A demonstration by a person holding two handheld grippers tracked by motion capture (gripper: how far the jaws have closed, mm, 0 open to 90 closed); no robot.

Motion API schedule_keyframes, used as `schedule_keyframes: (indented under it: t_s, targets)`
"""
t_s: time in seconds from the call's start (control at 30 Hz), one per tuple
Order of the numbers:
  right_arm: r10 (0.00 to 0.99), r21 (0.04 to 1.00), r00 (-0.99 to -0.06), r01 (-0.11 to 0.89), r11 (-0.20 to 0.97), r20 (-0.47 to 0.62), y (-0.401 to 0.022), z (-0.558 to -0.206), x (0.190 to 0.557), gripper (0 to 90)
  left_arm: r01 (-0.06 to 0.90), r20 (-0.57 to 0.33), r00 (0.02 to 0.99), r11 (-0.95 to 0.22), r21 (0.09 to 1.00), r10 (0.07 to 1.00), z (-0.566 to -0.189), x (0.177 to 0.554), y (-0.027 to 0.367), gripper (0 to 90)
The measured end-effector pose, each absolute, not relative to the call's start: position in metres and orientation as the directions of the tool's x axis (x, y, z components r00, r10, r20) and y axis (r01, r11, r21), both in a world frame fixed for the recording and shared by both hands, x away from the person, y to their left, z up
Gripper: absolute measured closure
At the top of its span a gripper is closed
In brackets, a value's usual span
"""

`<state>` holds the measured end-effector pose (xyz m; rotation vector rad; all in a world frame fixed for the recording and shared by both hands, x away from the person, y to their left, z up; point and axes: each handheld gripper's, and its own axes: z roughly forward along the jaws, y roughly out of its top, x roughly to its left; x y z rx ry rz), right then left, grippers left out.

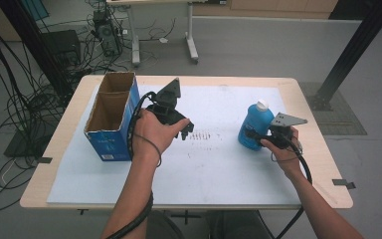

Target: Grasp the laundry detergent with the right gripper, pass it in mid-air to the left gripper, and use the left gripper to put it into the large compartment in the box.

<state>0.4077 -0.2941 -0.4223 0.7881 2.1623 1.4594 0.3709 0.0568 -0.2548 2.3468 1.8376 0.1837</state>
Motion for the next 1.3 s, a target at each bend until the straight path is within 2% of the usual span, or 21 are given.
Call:
schedule_keyframes:
  t_s: [1.3]
  targets:
    - [0.655,0.927,-0.755,0.236,0.290,-0.013,-0.2944,-0.4214,0.4083,42.9,0.949,0.001,0.246,-0.241,0.205,0.969,-0.2499,0.3707,0.0550,6.1]
